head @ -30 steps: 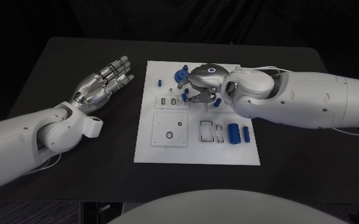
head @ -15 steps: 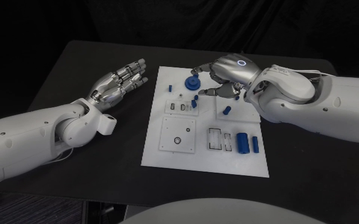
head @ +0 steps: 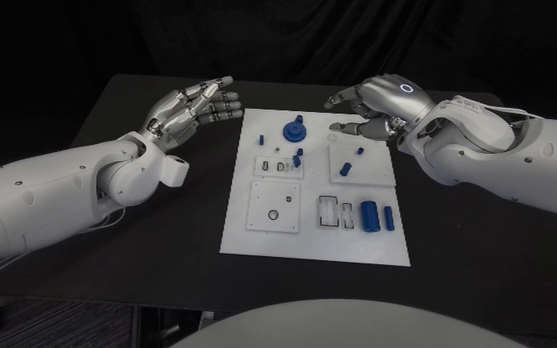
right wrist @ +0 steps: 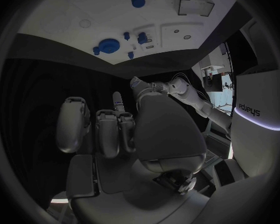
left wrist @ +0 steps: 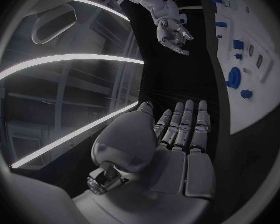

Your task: Assemble the parts on the task board

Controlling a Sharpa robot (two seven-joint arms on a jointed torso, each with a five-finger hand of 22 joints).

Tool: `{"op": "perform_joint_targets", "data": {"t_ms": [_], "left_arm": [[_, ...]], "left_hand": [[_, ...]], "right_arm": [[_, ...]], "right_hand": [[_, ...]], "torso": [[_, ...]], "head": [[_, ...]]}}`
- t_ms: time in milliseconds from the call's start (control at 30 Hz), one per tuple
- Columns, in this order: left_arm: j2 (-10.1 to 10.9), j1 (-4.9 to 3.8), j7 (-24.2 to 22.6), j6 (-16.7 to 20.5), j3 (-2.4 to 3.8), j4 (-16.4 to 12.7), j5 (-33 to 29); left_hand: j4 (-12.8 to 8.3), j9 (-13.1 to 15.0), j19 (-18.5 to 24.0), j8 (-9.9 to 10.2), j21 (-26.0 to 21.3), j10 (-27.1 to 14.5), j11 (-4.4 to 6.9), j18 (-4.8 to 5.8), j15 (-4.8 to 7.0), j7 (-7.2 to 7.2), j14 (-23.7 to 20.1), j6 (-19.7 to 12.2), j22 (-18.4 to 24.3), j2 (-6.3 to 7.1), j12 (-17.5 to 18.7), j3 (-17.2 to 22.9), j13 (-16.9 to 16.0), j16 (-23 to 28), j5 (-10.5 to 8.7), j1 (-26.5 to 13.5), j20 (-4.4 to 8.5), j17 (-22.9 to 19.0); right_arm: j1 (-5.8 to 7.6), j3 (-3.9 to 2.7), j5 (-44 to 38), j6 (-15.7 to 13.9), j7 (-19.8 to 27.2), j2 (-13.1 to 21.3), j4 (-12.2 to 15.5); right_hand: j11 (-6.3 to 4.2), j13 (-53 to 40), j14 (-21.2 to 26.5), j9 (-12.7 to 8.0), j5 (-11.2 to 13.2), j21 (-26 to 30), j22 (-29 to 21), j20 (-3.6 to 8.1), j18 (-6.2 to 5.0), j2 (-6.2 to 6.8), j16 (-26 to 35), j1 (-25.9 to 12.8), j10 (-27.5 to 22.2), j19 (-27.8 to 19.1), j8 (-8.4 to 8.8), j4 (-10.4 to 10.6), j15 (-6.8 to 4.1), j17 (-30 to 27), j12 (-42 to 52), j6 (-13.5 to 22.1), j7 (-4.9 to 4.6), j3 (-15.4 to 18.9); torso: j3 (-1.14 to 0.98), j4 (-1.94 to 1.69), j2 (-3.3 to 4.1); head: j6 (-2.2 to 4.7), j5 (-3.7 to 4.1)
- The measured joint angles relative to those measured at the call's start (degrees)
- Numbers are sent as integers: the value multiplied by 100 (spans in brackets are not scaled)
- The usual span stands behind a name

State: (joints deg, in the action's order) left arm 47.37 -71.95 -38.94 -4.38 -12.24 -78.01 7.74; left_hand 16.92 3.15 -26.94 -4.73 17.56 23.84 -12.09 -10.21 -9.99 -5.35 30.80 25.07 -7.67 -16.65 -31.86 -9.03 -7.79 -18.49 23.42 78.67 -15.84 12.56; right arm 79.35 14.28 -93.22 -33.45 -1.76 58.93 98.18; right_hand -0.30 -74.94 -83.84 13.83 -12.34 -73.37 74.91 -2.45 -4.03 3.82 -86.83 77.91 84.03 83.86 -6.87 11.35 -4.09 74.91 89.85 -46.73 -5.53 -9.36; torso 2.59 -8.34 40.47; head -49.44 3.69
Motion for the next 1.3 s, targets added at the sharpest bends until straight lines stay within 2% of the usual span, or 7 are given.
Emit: {"op": "perform_joint_targets", "data": {"t_ms": [400,500,633,767,933,1133,1300], "left_arm": [[-223,-271,108,-15,4,207,-25],[-291,-339,288,8,4,289,143],[-435,-419,707,11,5,387,561],[-564,-488,1226,24,4,382,1298],[-793,-618,2070,104,3,232,2573],[-1075,-735,3290,119,5,126,3760],[-1296,-759,4319,36,5,118,4270]], "left_hand": [[15,181,-1536,-459,2042,1642,336,2,315,-457,1052,1431,-1126,200,-2079,1443,-1483,-3654,487,597,292,1897],[9,226,-1576,-655,2867,1842,511,2,532,-467,1122,1550,-1730,402,-3012,1982,-2598,-4794,484,806,449,2706],[-16,297,-1675,-933,4269,4790,504,65,532,-555,4034,1683,-2919,609,-4950,2194,-6014,-6646,-89,479,553,5685],[-16,456,-3927,-1205,6336,5602,252,552,518,-518,5288,1888,-6008,731,-4948,2015,-6043,-7134,-720,-27,592,6229],[-18,685,-5273,-1426,6975,6021,529,721,545,-455,5328,2009,-6723,991,-5793,1162,-6705,-7136,-1780,-1300,583,6240],[-41,1403,-5644,-2000,7079,6026,723,811,727,-282,5325,2207,-6728,785,-5801,979,-6722,-7136,-1218,-1325,704,6239],[-32,3392,-5702,-3433,7109,6017,895,810,931,-96,5328,1563,-6727,763,-5800,753,-6722,-7136,-1151,-1303,887,6239]], "right_arm": [[-181,-2,357,-50,-8,257,-37],[-196,0,454,-37,-69,279,-33],[-209,-1,561,-9,-153,283,-53],[-213,-1,638,45,-240,283,-80],[-220,-1,723,119,-335,328,-93],[-238,0,841,148,-407,360,-138],[-243,0,906,145,-438,353,-173]], "right_hand": [[33,1,-16,-14,-404,-23,0,0,0,-127,0,81,-8,0,0,-85,16,0,0,-96,-38,-116],[42,0,-16,-14,-409,-23,0,0,1,-127,0,81,0,0,0,-94,16,0,0,-106,-48,-125],[42,1,-16,-14,-427,-23,0,0,0,-144,0,98,0,0,0,-100,15,0,0,-106,-48,-132],[42,1,-16,-14,-426,-10,0,0,0,-150,0,104,0,0,0,-100,16,0,0,-106,-48,-132],[42,1,-16,-21,-426,27,0,0,0,-150,0,104,0,0,0,-100,15,0,0,-106,-48,-132],[42,1,-16,-21,-426,50,0,0,0,-149,0,104,0,0,0,-100,15,0,0,-106,-48,-132],[42,2,-5,-20,-426,50,0,0,0,-149,0,104,0,0,0,-100,26,0,0,-106,-48,-132]], "torso": [[-105,122,-262],[-120,168,-307],[-136,215,-339],[-150,246,-368],[-172,264,-386],[-205,304,-394],[-249,364,-409]], "head": [[-55,-229],[-56,-300],[-56,-383],[-56,-403],[-56,-408],[-56,-459],[-56,-515]]}}
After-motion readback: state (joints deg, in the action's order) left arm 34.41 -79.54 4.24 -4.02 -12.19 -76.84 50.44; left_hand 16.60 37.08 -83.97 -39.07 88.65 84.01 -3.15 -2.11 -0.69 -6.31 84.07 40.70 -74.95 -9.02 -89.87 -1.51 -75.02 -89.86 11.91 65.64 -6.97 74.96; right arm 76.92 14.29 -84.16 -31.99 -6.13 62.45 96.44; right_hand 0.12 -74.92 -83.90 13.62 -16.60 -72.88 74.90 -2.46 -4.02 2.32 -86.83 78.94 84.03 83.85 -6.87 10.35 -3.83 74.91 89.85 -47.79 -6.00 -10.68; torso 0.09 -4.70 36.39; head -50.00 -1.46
